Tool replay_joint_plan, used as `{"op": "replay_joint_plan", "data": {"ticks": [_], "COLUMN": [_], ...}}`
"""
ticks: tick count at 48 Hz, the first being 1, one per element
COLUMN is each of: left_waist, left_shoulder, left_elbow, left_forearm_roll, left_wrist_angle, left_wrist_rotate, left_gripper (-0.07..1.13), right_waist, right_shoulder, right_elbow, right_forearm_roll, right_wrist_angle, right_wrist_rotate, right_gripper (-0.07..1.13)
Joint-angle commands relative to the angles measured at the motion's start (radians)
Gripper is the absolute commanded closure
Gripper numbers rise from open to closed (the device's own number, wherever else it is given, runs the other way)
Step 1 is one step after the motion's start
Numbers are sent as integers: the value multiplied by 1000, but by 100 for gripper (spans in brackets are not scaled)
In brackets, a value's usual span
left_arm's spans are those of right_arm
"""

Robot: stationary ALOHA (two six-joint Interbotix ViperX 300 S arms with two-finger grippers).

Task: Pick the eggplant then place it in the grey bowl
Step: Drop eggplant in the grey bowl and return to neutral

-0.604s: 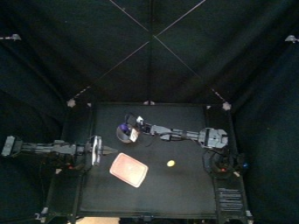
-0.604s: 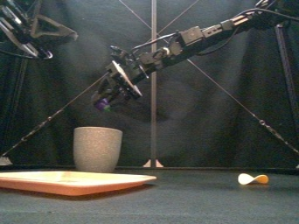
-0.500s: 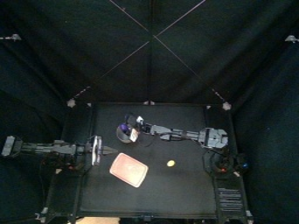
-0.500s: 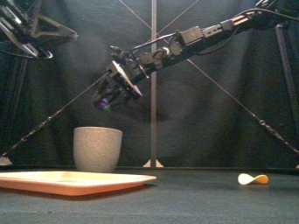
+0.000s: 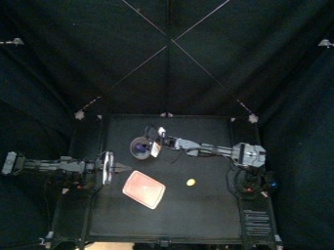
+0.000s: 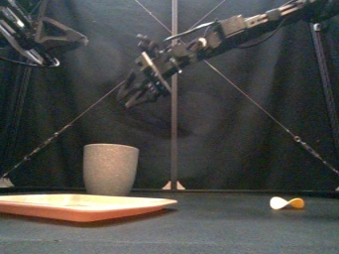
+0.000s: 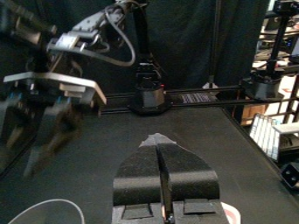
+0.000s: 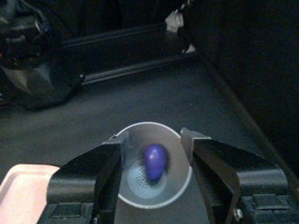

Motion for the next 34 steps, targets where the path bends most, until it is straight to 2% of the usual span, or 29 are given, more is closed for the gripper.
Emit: {"op": "replay_joint_plan", "data": {"ticks": [1,6,20,34], "left_waist": [3,5,6,18], "left_shoulder": [3,3,-3,-12], "left_elbow": [-11,-11,-11,-14], "left_forearm_roll": [0,0,0,2], "left_wrist_angle": [-5,-5,-5,-5], "left_wrist_rotate": [0,2,2,2], "left_gripper": [108,108,108,108], "right_waist": [-6,0,23,43], "right_shoulder": [-186,-333,-790,-1220], "right_elbow": [109,252,707,982], "right_forearm_roll": [-25,-23,-11,26], "right_wrist_angle": [-11,-60,-371,-299], "right_wrist_rotate": [6,9,9,23], "right_gripper": [19,19,19,19]}}
